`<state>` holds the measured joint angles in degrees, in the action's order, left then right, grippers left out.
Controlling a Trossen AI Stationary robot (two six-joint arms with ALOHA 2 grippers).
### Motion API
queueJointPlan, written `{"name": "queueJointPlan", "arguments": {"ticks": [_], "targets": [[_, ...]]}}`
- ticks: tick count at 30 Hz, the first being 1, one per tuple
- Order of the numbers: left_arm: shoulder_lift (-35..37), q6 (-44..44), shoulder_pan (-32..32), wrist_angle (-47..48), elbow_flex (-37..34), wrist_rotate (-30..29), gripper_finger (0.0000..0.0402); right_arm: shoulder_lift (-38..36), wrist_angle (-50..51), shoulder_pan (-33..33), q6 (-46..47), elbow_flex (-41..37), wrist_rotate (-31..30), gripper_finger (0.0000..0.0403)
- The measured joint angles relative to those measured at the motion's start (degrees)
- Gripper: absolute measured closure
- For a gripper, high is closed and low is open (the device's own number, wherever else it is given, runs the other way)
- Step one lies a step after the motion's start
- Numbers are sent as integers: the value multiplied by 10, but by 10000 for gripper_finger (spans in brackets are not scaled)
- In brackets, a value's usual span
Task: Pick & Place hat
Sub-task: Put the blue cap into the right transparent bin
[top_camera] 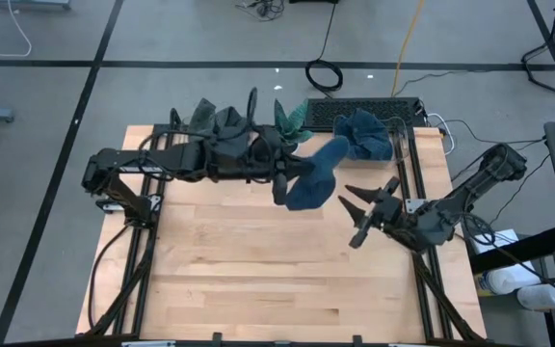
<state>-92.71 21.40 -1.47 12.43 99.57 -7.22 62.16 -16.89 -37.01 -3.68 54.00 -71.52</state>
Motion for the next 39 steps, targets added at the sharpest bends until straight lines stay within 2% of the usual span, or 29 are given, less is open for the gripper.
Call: {"name": "queueJointPlan", "arguments": {"ticks": [4, 12, 17, 20, 25, 29, 33, 39], "targets": [[-3, -2, 0, -4, -2, -8, 394, 0, -19, 27, -31, 0, 15, 265], [-2, -9, 0, -23, -1, -3, 394, 0, -24, 90, 1, 0, 47, 234], [-2, -9, -2, -10, -1, -1, 394, 0, -21, 121, 38, 0, 123, 235], [-2, -9, -2, -9, -1, -1, 394, 0, -18, 130, 56, 0, 151, 269], [-2, -9, -8, -7, -1, -1, 394, 0, -4, 131, 26, 0, 159, 385], [-2, -8, -9, 4, -1, 37, 382, -9, -3, 128, 13, 0, 163, 400], [8, -37, 3, 83, -1, 88, 339, -53, -8, 99, -17, 0, 122, 402], [22, -61, 16, 248, -2, 97, 282, -115, -32, 67, -121, 0, -39, 402]]}}
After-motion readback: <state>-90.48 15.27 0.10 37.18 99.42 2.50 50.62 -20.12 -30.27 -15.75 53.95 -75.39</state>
